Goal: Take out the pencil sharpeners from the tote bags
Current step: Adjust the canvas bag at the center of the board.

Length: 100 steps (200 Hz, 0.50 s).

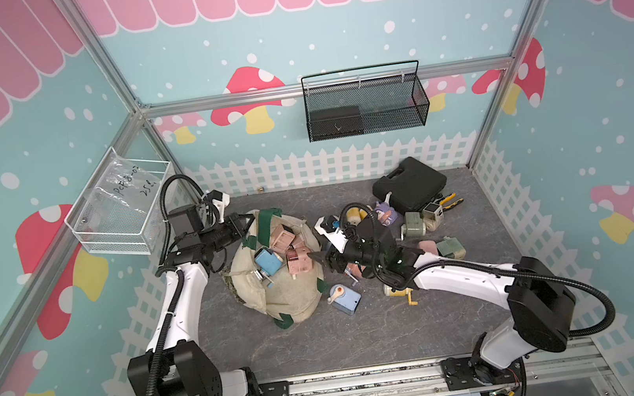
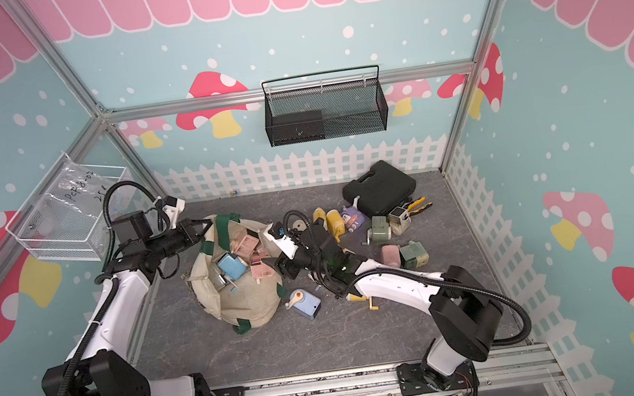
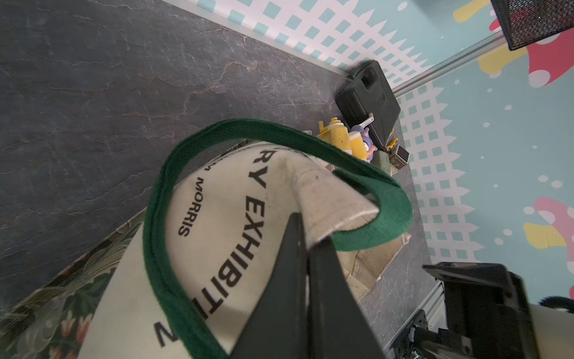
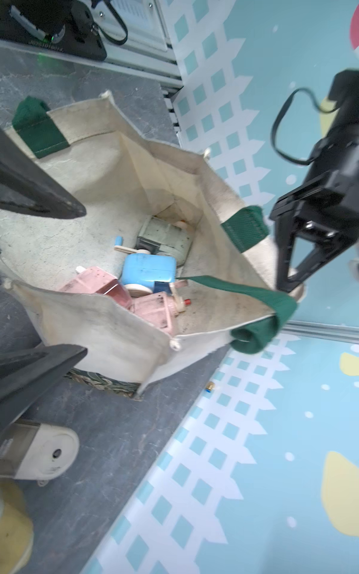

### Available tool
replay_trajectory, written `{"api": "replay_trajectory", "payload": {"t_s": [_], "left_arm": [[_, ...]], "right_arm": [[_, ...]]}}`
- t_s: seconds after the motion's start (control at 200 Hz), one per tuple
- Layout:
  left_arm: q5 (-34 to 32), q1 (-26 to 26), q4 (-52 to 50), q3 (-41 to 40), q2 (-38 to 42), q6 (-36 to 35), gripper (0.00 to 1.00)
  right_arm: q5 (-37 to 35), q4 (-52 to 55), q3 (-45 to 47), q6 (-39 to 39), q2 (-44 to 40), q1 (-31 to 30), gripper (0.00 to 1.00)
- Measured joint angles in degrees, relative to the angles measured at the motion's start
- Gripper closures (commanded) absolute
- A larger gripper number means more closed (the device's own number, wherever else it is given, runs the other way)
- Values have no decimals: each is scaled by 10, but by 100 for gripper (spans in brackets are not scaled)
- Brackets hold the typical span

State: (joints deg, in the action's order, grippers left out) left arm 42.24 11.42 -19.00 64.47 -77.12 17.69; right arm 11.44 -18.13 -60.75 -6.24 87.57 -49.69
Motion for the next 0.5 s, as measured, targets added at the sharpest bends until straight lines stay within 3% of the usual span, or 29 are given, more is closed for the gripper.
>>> {"api": "replay_trajectory", "payload": {"t_s": [0.27,0.5], "left_arm": [[-20,-3,-10,3,0,-5,100],[-23,-3,-13,5,0,-3,100]], "right_arm": [[16,66,-88,46,48,-68,36],[-98,181,-245,120,225,-108,32]]}}
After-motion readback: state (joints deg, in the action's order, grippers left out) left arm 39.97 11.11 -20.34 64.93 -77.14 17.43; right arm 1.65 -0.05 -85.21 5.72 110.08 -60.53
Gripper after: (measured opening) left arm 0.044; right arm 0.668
